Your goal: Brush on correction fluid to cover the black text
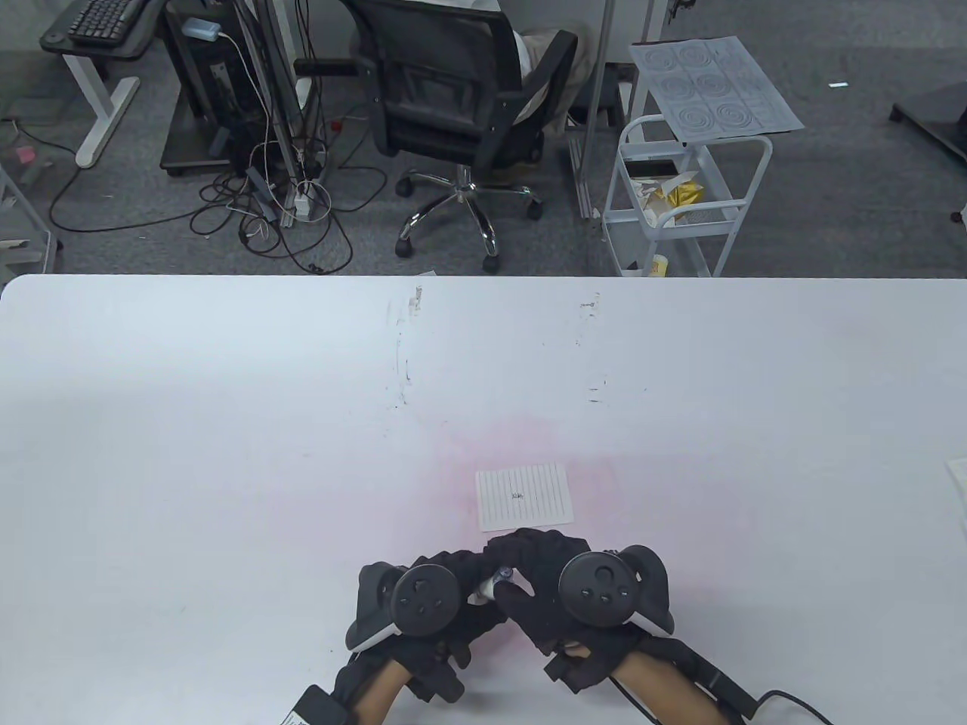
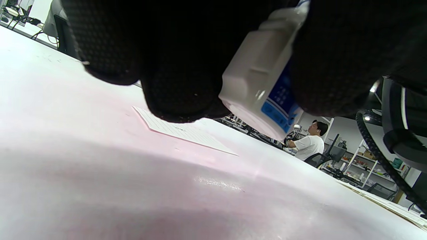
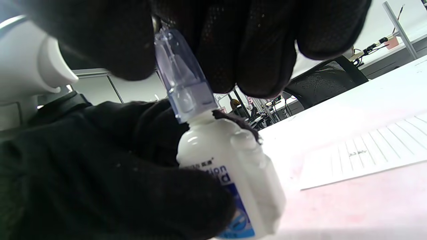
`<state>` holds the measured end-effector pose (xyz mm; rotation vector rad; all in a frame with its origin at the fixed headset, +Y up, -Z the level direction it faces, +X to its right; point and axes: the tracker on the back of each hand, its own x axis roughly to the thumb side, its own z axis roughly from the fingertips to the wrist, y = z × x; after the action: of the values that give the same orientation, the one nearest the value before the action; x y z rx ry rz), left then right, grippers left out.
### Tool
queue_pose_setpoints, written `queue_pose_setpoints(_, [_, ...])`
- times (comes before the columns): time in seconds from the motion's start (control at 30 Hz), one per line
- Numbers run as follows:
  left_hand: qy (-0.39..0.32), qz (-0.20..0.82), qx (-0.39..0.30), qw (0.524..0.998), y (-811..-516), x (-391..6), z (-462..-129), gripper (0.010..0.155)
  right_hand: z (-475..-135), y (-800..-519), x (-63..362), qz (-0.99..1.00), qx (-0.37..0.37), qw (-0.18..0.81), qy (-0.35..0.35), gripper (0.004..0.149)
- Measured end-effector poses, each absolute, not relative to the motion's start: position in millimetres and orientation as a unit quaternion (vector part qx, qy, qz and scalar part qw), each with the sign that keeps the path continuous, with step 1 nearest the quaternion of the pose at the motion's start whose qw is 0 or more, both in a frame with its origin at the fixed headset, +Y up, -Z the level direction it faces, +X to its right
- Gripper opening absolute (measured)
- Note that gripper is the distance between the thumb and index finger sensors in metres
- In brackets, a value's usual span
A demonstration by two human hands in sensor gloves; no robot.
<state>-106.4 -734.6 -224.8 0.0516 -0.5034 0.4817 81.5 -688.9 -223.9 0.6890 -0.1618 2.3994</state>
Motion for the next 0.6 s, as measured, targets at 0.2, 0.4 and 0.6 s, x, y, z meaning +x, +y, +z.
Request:
queue_pose_setpoints(0.2, [-0.247, 0.232, 0.023, 0.940, -734.5, -106.1, -224.7, 0.060, -222.4, -691.1, 82.4, 0.941, 0.217, 0.233, -0.111, 0.062])
queue_pose_setpoints(0.4, [-0.246, 0.227, 0.021, 0.942, -734.6, -106.4, -224.8, 0.060, -221.5, -689.6, 79.6, 0.938, 0.225, 0.249, -0.088, 0.051])
queue_pose_setpoints(0.6, [-0.247, 0.231, 0.020, 0.941, -734.7, -105.2, -225.0, 0.060, -223.6, -686.8, 81.7, 0.928, 0.238, 0.282, -0.054, 0.049])
